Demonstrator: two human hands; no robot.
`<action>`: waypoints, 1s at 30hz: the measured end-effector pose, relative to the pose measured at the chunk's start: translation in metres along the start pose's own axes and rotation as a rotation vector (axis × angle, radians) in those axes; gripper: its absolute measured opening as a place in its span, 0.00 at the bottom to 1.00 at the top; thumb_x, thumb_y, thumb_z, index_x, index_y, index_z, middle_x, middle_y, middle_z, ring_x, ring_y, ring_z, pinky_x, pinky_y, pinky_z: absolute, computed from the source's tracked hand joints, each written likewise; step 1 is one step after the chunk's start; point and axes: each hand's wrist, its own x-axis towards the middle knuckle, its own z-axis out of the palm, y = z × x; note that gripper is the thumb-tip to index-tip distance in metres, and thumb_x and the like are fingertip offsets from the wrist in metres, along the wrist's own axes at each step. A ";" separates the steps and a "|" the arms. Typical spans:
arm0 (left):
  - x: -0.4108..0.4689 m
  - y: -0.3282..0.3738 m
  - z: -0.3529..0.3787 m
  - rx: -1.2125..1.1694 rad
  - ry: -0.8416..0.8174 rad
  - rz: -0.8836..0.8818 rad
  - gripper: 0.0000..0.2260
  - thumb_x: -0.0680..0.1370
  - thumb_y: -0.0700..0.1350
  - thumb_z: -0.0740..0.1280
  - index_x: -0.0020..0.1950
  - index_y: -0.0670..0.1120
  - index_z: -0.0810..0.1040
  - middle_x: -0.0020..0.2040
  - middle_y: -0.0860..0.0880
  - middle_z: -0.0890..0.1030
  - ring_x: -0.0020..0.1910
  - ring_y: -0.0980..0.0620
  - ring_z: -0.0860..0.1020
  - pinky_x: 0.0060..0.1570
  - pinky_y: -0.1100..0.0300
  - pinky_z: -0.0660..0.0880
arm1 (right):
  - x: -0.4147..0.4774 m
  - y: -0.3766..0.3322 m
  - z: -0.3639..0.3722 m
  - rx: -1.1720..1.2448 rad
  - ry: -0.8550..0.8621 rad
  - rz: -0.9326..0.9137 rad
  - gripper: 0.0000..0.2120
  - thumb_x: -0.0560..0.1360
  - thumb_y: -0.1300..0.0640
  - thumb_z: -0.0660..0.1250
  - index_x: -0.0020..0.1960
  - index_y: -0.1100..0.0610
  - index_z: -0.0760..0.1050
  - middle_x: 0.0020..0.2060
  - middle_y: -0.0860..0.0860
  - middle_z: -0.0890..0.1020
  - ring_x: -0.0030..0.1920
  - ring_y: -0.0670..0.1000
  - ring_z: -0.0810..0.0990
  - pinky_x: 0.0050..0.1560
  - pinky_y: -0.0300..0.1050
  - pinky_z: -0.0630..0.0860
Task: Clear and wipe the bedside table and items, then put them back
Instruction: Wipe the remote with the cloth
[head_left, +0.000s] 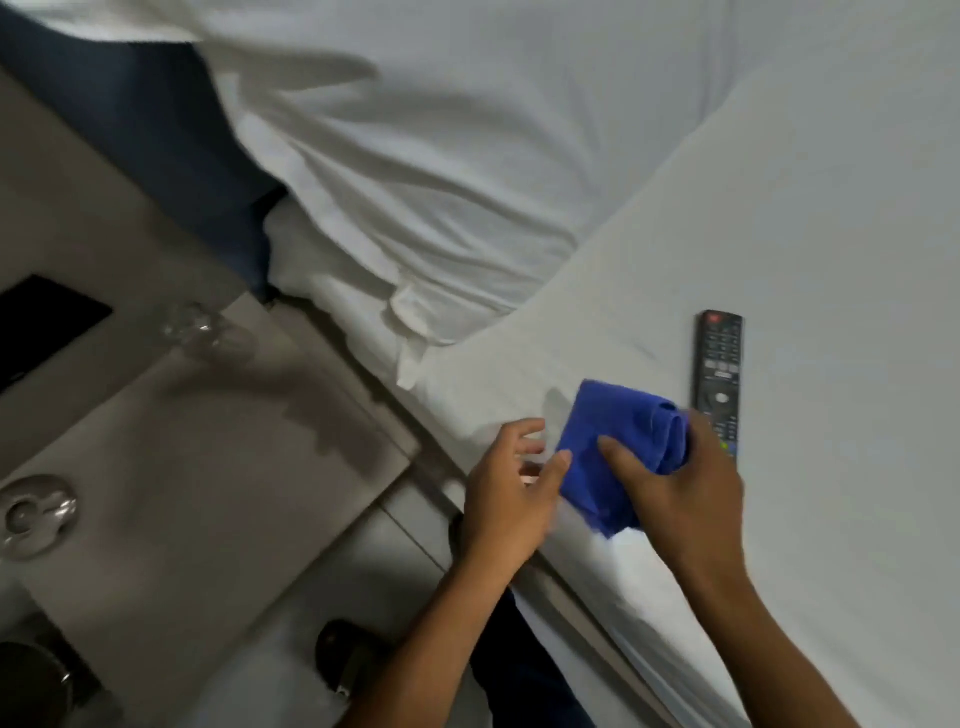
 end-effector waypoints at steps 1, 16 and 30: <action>0.005 0.004 0.013 0.081 -0.017 0.008 0.13 0.75 0.51 0.71 0.58 0.60 0.75 0.50 0.58 0.81 0.43 0.63 0.81 0.43 0.74 0.74 | 0.008 0.004 -0.011 -0.136 0.067 -0.103 0.15 0.67 0.55 0.75 0.45 0.45 0.70 0.36 0.43 0.80 0.36 0.43 0.78 0.32 0.35 0.71; 0.042 0.050 0.188 0.692 -0.004 0.097 0.24 0.73 0.49 0.74 0.63 0.44 0.69 0.60 0.44 0.76 0.57 0.46 0.76 0.53 0.55 0.77 | 0.104 0.060 -0.098 -0.437 0.150 -0.326 0.25 0.73 0.62 0.68 0.68 0.50 0.68 0.59 0.52 0.81 0.56 0.57 0.79 0.50 0.45 0.71; -0.035 0.000 -0.049 -0.653 -0.231 -0.213 0.25 0.75 0.64 0.63 0.64 0.49 0.78 0.51 0.43 0.85 0.41 0.48 0.84 0.36 0.55 0.81 | 0.037 -0.044 0.037 -0.194 -0.270 -0.629 0.27 0.72 0.65 0.64 0.71 0.62 0.69 0.70 0.60 0.72 0.72 0.59 0.68 0.70 0.62 0.64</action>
